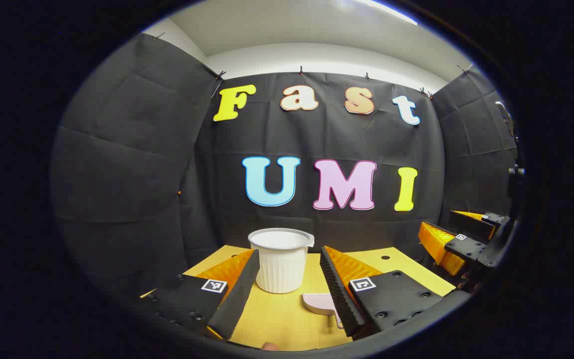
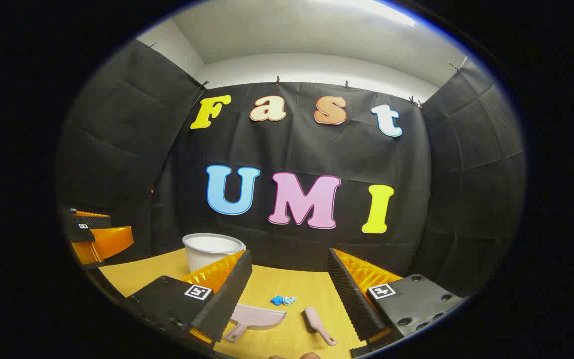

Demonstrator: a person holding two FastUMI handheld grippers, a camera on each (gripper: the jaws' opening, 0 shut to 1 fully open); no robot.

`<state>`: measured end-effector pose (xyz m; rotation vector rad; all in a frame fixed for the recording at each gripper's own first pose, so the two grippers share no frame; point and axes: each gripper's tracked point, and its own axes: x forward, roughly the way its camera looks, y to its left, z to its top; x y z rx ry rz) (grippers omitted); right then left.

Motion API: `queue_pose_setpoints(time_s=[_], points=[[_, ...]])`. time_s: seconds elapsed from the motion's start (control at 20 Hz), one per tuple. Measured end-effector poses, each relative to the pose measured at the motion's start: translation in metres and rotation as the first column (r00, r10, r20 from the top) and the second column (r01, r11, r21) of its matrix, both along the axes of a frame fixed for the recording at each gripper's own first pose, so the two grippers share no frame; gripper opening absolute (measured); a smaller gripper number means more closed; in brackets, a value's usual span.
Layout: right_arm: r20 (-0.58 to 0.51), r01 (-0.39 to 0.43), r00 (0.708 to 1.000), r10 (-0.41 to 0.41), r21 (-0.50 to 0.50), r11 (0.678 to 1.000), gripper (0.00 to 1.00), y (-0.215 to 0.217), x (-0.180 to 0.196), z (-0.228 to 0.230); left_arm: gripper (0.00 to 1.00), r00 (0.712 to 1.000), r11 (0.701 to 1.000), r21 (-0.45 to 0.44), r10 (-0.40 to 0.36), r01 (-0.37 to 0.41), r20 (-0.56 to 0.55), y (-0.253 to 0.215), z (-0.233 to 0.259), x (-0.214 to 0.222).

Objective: Pick up the small broom and dustpan from the desktop, sweep the trash into the dustpan with the broom, and then empty the trash into the garbage bin.

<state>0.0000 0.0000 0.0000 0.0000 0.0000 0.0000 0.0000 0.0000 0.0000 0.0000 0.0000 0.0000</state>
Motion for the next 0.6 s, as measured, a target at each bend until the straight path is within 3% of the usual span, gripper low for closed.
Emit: queue_pose_setpoints(time_s=[0.1,0.2,0.4,0.45,0.6], points=[[0.013,0.024,1.000,-0.024,0.006,1.000,0.98,-0.004,-0.002,0.007,0.72,1.000,1.000,-0.006,-0.018,0.018,0.005,-0.002,0.000,0.002],[0.026,0.044,0.999,-0.044,-0.001,0.999,0.94,-0.005,-0.005,0.012,0.72,0.999,0.999,-0.012,-0.044,0.044,0.000,-0.006,-0.002,0.006],[0.019,0.063,0.998,-0.063,0.001,0.998,0.94,-0.009,-0.016,0.009,0.72,0.996,0.997,-0.013,-0.076,0.075,-0.036,-0.011,-0.013,0.015],[0.020,0.075,0.997,-0.075,0.000,0.997,0.98,-0.012,-0.017,0.010,0.72,0.996,0.997,-0.014,-0.083,0.082,-0.042,-0.012,-0.016,0.016],[0.012,0.107,0.994,-0.107,-0.020,0.994,0.94,-0.023,-0.021,0.007,0.72,0.992,0.994,-0.026,-0.110,0.108,-0.062,-0.017,-0.021,0.022]])
